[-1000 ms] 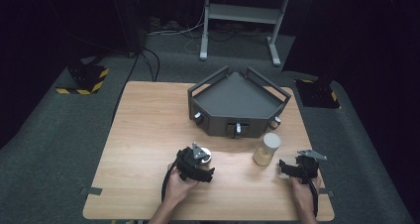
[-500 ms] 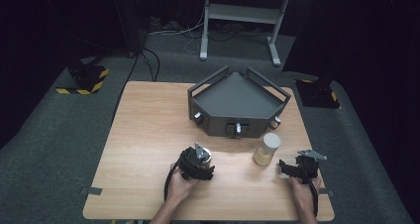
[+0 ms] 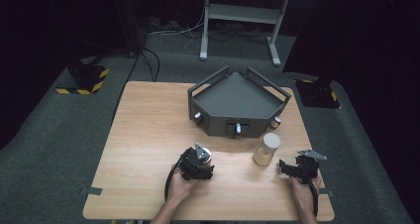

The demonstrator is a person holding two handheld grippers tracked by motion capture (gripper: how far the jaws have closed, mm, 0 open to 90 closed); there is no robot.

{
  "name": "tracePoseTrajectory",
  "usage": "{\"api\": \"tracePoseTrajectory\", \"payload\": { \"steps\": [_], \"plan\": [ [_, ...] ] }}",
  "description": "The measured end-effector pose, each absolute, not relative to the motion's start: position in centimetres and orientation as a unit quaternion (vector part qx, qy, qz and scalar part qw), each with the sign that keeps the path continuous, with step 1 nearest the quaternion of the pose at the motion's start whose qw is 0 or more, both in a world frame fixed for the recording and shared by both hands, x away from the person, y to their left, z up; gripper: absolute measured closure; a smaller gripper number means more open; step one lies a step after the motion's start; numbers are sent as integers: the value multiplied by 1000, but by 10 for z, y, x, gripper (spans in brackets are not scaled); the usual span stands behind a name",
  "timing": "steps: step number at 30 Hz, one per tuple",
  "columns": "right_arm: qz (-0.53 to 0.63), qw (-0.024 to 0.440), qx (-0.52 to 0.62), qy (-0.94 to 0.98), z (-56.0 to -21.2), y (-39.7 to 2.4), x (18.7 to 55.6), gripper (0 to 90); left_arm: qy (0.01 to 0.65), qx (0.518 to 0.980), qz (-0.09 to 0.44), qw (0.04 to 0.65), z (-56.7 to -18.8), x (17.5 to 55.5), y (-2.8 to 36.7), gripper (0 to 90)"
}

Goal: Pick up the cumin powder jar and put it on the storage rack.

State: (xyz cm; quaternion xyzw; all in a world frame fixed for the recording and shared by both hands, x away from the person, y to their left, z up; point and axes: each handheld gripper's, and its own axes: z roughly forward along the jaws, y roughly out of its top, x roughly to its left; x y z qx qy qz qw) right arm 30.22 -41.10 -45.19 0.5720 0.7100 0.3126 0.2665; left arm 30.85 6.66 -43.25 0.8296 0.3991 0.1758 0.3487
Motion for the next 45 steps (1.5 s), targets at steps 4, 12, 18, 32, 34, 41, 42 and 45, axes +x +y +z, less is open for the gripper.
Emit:
{"api": "tracePoseTrajectory", "payload": {
  "steps": [4,12,18,32,34,41,42,45],
  "plan": [
    [313,267,572,710,-452,-411,302,77,399,830,176,348,-432,309,66,307],
    [312,267,572,710,-452,-411,302,77,401,829,177,346,-431,308,65,308],
    [313,266,572,710,-452,-411,302,76,403,829,179,344,-430,308,64,308],
    [313,267,572,710,-452,-411,302,78,411,820,185,352,-405,312,64,309],
    [313,267,572,709,-452,-411,302,79,412,819,183,355,-401,313,65,309],
    [313,267,573,709,-452,-411,302,80,407,821,187,353,-387,316,64,309],
    [313,267,573,709,-452,-411,302,80,405,822,190,352,-384,317,64,309],
    [313,267,573,709,-452,-411,302,80,402,823,193,352,-379,317,62,309]
  ]
}}
